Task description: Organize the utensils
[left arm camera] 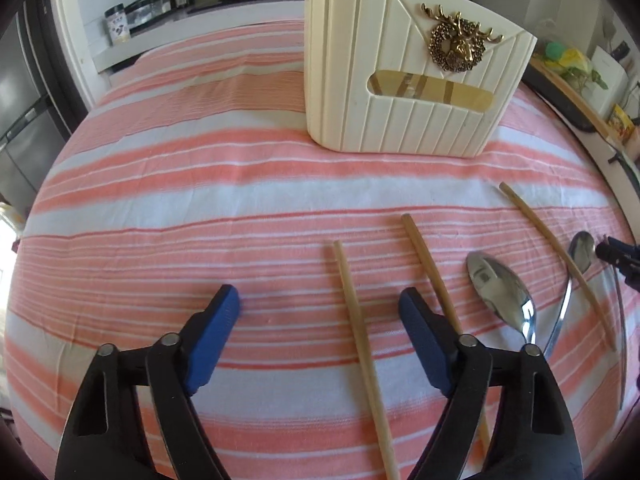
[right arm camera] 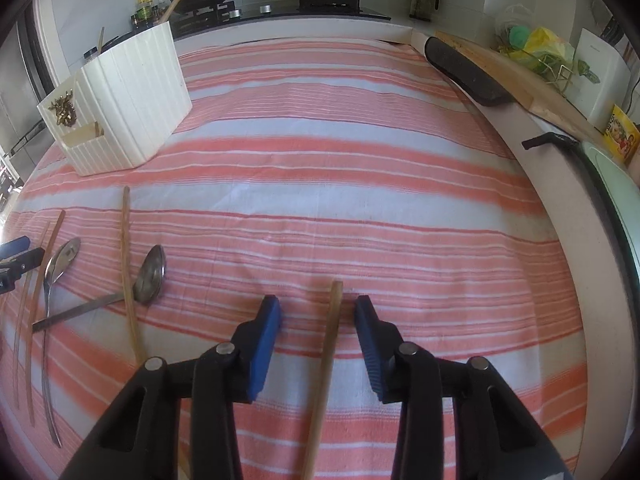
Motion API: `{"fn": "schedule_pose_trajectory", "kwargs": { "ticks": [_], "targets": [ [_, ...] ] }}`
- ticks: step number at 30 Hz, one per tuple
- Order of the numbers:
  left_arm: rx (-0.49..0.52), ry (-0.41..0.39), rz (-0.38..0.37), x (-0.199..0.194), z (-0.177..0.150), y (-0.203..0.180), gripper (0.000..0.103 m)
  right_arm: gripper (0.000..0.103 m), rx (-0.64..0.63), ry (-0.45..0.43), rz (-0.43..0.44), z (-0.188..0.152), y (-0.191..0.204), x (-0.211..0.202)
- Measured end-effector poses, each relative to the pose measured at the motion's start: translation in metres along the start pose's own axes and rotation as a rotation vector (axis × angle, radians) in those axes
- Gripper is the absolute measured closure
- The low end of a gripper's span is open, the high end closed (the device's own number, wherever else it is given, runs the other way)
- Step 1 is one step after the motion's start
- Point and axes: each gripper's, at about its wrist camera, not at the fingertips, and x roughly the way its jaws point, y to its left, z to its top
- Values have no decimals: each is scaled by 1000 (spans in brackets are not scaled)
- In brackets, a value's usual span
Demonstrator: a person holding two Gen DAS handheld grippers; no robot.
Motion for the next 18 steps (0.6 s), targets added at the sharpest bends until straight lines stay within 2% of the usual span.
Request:
{"fn": "schedule_pose_trajectory", "kwargs": {
  "ticks": [1, 2, 3, 4, 5, 6, 9, 11, 14, 18],
  "targets": [
    [-3, 1, -12, 1, 4, 0, 34, 66, 1, 3, -3, 2, 1, 2],
    [-5, 0, -14, 2, 6, -1, 44, 68, 6, 4, -4, 4, 1, 3],
    [-3, -3, -9, 2, 8, -1, 60, 74, 10, 3, -3, 5, 1, 3],
    [0, -7, -3, 2, 8, -3, 70, 82, 11, 2, -5, 6, 2, 3],
    [1, -12, -7, 2, 7, -3, 89, 87, 12, 2, -12, 7, 3, 3],
    [-3, -12, -26, 2, 7, -3, 97, 95, 17, 2, -14, 7, 3, 3],
    [-36, -20, -53, -4, 2, 1, 100, 97, 50, -2, 6, 9, 0, 1],
    [-54, -42, -58, -17, -2, 4, 100, 97, 79, -28, 49, 10, -2, -9],
    [-74, -102, -78, -47, -2, 9, 100, 97, 85, -88, 86, 14, 2, -39],
    [-78, -210, -121, -105, 3, 16, 100, 97, 62, -188, 151, 17, 13, -99]
  ]
}}
